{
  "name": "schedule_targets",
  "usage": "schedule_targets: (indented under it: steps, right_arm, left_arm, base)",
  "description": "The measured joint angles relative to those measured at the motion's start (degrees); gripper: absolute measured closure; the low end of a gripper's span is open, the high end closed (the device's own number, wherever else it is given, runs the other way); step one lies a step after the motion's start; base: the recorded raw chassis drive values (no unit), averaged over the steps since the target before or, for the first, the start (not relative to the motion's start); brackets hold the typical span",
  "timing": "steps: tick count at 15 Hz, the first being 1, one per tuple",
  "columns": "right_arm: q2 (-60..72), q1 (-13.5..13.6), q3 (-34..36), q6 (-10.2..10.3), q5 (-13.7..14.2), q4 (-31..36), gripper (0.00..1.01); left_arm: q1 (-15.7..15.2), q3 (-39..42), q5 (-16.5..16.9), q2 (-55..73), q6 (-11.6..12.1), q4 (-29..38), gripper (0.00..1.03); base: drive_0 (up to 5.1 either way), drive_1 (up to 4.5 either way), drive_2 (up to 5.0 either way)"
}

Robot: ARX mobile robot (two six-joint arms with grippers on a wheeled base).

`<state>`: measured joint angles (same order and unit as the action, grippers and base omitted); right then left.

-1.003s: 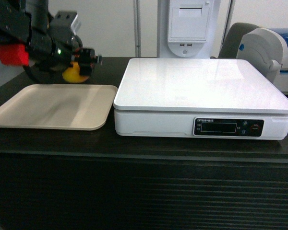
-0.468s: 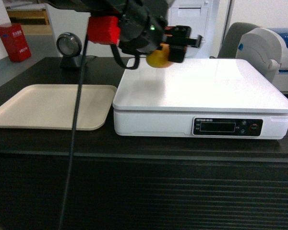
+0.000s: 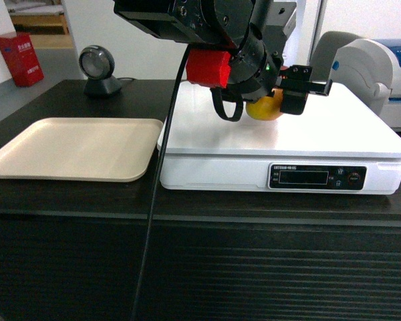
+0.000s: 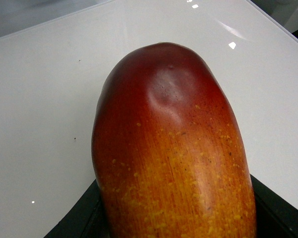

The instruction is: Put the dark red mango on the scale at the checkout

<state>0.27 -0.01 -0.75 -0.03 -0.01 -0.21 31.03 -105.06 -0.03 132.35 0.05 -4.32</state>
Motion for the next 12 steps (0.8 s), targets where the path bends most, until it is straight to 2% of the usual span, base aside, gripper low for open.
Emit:
schedule_targets:
  steps: [7, 10, 11, 12]
  right_arm:
    - [0.0, 0.0, 0.0, 0.0, 0.0, 0.0, 0.03]
    - [0.0, 0.0, 0.0, 0.0, 0.0, 0.0, 0.03]
    - [0.0, 0.0, 0.0, 0.0, 0.0, 0.0, 0.03]
    - [0.0, 0.0, 0.0, 0.0, 0.0, 0.0, 0.03]
  left_arm:
    - [0.1, -4.7, -1.1, 3.4, -1.6, -4.7, 0.44]
    - [-0.2, -4.6, -0.8, 3.5, -1.8, -3.0, 0.1]
    - [-0.2, -4.4, -0.6, 3.1, -1.7, -2.3, 0.03]
    - [-0.2, -3.6, -0.5, 2.5, -1.7, -1.1, 0.06]
  base:
    - [0.0, 0.0, 0.0]
    - [0.0, 0.0, 0.0]
    - [0.0, 0.0, 0.0]
    - [0.0, 0.0, 0.0]
